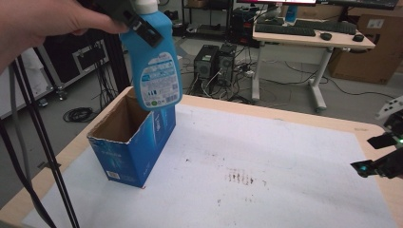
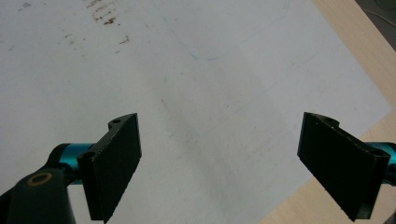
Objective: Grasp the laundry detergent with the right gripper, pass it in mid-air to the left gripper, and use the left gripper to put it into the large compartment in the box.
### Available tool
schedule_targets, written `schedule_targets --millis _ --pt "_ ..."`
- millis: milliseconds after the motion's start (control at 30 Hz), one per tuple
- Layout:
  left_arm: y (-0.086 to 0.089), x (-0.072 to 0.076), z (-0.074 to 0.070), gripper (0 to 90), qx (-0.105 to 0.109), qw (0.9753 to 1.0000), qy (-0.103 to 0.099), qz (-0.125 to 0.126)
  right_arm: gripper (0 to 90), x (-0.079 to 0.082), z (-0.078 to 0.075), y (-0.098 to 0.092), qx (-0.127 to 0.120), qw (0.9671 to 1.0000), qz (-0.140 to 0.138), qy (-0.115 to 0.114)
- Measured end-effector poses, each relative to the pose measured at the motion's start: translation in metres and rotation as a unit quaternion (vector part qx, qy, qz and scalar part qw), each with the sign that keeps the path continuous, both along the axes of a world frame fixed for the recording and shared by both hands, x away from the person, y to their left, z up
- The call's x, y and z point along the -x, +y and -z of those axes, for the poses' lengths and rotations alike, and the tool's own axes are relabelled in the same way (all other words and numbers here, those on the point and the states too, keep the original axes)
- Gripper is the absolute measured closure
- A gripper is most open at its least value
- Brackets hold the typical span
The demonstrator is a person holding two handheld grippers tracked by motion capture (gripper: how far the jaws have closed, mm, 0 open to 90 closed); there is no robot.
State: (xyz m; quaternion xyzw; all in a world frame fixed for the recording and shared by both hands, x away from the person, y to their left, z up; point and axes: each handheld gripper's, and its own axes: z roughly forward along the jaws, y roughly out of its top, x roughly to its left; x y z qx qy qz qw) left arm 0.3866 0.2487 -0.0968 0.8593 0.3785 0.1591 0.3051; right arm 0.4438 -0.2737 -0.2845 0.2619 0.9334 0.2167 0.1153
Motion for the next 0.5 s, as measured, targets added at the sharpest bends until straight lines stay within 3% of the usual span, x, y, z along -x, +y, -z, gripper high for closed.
schedule_targets --millis 233,500 --pt "0.028 0.001 0.006 37.6 -0.026 0.9972 0.002 -0.07 12.8 -0.006 -0.002 -0.01 -0.002 0.9999 0.01 -0.003" --pt "0.042 -0.002 0.02 37.6 -0.029 0.9953 0.015 -0.091 12.8 -0.009 -0.004 -0.015 -0.006 0.9998 0.016 -0.003"
